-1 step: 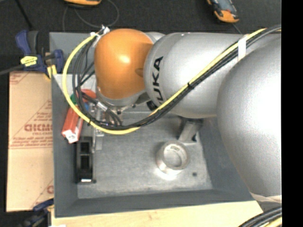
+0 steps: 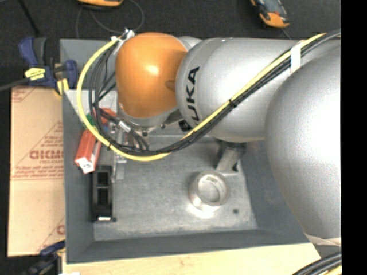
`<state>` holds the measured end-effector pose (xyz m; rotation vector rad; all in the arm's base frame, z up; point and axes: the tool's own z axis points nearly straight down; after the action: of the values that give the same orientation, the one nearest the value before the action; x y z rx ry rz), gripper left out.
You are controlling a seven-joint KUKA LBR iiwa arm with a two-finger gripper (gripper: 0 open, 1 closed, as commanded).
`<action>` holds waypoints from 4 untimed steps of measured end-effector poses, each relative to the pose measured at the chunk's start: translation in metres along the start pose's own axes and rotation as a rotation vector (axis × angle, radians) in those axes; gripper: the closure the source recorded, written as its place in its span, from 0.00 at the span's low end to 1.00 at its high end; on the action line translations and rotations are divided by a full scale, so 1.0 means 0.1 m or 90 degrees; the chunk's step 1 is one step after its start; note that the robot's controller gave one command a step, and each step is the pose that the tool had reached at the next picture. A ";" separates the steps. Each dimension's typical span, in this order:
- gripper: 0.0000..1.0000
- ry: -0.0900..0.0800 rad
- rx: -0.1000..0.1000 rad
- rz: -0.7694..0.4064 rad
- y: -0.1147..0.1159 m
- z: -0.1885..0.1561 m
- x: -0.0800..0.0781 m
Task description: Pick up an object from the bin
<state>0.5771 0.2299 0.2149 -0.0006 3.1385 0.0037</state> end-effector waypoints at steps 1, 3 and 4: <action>0.00 -0.002 -0.001 0.013 -0.22 0.57 0.33; 0.00 -0.003 0.000 0.008 -0.15 0.54 0.57; 0.00 0.000 0.001 -0.068 -0.15 0.60 0.08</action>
Offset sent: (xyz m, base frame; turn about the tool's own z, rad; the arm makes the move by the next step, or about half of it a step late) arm -0.0541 -0.0274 -0.0058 0.1701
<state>0.5695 0.2148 0.1549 -0.1675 3.1342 0.0014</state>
